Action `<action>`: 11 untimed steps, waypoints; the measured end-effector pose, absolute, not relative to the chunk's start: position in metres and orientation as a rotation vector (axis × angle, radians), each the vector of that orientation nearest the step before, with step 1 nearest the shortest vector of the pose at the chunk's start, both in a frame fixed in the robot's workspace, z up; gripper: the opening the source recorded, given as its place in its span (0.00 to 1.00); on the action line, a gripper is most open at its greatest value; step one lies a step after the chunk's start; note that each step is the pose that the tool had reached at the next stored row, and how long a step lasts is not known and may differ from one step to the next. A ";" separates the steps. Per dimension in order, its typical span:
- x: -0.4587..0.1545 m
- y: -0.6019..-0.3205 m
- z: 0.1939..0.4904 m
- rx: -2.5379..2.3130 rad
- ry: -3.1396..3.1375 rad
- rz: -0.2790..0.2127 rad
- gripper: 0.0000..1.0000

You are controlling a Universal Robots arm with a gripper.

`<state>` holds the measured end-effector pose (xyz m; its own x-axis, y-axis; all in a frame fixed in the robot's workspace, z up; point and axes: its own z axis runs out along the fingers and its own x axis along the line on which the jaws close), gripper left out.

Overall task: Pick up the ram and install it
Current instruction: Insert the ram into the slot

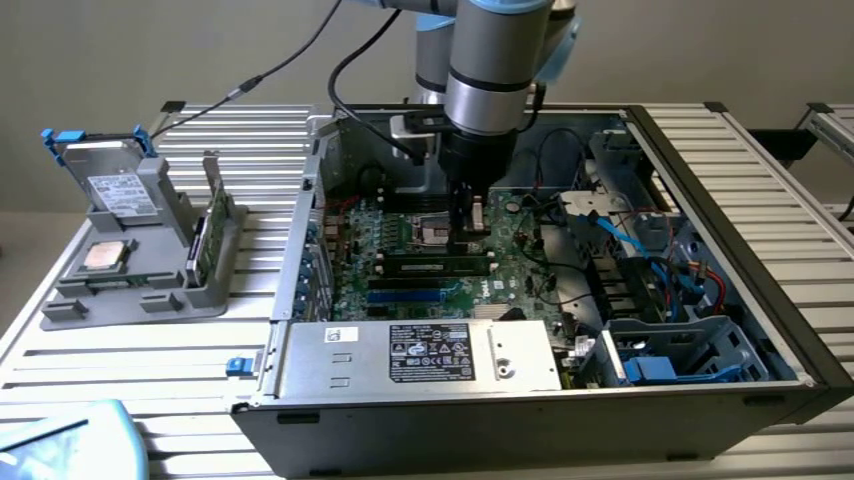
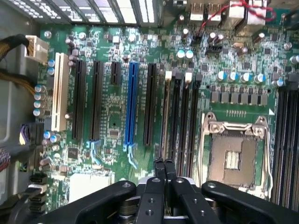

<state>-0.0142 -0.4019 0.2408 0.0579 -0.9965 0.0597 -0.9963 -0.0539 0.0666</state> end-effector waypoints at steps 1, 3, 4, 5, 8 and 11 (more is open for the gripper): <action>-0.010 -0.402 0.241 2.217 -2.096 -0.004 0.10; -0.003 -0.402 0.241 2.217 -2.096 -0.006 0.10; 0.000 -0.402 0.241 2.217 -2.095 -0.006 0.10; 0.001 -0.402 0.241 2.216 -2.095 -0.007 0.10; 0.002 -0.402 0.240 2.216 -2.096 -0.007 0.10; 0.002 -0.402 0.239 2.216 -2.095 -0.007 0.10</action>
